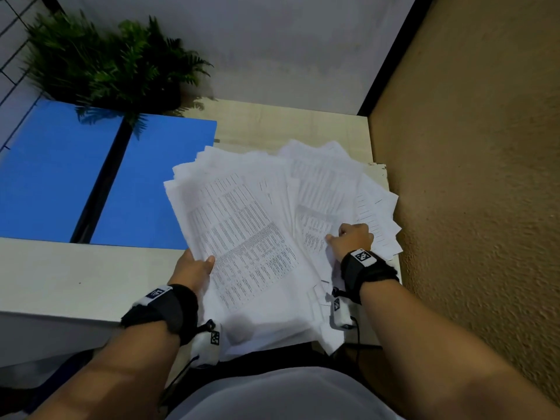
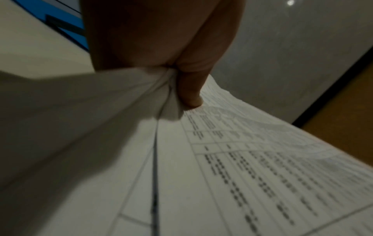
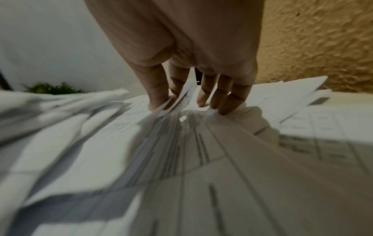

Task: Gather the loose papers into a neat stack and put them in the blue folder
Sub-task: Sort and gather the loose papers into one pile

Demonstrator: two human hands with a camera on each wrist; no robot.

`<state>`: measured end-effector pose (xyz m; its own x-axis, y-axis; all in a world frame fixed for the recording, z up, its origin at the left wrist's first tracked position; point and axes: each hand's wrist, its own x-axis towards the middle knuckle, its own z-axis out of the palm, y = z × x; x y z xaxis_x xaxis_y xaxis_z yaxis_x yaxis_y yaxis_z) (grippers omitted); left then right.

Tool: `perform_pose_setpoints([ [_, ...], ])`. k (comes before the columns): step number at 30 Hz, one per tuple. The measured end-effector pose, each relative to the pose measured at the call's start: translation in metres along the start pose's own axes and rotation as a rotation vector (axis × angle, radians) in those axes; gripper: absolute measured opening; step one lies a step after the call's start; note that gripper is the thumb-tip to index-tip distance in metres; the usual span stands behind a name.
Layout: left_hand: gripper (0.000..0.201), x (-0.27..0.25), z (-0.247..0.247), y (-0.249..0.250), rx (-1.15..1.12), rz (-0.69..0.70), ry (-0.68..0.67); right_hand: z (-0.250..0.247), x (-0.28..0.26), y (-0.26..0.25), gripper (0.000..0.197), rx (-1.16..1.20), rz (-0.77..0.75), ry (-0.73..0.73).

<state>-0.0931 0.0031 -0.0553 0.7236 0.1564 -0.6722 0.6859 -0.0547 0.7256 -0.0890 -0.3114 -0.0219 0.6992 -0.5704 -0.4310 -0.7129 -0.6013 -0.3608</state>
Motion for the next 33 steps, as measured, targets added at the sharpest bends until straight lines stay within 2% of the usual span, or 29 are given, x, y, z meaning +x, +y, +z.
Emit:
perform_pose_setpoints([
  [1,0.046,0.001,0.003,0.002,0.060,0.005,0.015,0.003,0.001,-0.001,0.034,0.017,-0.007,0.023],
  [3,0.049,0.002,0.009,0.006,0.179,0.014,0.050,0.005,0.004,-0.003,0.056,0.154,0.038,0.093],
  [5,0.051,-0.001,0.014,0.011,0.200,0.021,0.057,0.004,0.006,-0.008,0.076,0.445,0.153,0.121],
  [6,0.051,-0.001,0.014,0.010,0.216,0.032,0.055,0.005,0.009,-0.010,0.077,0.639,0.205,0.098],
  [7,0.052,-0.001,0.013,0.009,0.234,0.034,0.053,0.007,0.011,-0.011,0.070,0.795,0.241,0.046],
  [8,0.051,0.002,0.013,0.007,0.239,0.038,0.047,0.010,0.014,-0.010,0.057,0.845,0.240,-0.018],
  [10,0.051,0.003,0.012,0.007,0.208,0.031,0.026,0.014,0.019,-0.007,0.032,0.764,0.190,-0.092],
  [12,0.051,0.005,0.012,0.008,0.183,0.028,0.022,0.006,0.014,-0.010,0.026,0.730,0.160,-0.080],
  [17,0.050,-0.002,0.020,0.017,0.112,0.027,0.032,-0.043,0.001,-0.009,0.031,0.680,0.007,0.149],
  [22,0.047,-0.007,0.026,0.021,0.053,0.005,-0.009,-0.120,-0.017,-0.007,0.025,0.566,-0.162,0.478],
  [25,0.054,-0.008,0.033,0.023,-0.048,-0.009,-0.074,-0.164,-0.036,-0.015,0.019,0.667,-0.275,0.641],
  [27,0.066,-0.015,0.038,0.027,-0.054,-0.028,-0.118,-0.184,-0.049,-0.020,0.017,0.786,-0.346,0.686],
  [29,0.078,-0.020,0.042,0.029,-0.039,-0.039,-0.155,-0.189,-0.057,-0.025,0.017,0.822,-0.394,0.651],
  [31,0.083,-0.020,0.044,0.028,0.005,-0.035,-0.163,-0.175,-0.057,-0.026,0.019,0.802,-0.384,0.523],
  [33,0.071,-0.024,0.048,0.031,0.051,0.005,-0.153,-0.147,-0.056,-0.025,0.020,0.763,-0.306,0.326],
])
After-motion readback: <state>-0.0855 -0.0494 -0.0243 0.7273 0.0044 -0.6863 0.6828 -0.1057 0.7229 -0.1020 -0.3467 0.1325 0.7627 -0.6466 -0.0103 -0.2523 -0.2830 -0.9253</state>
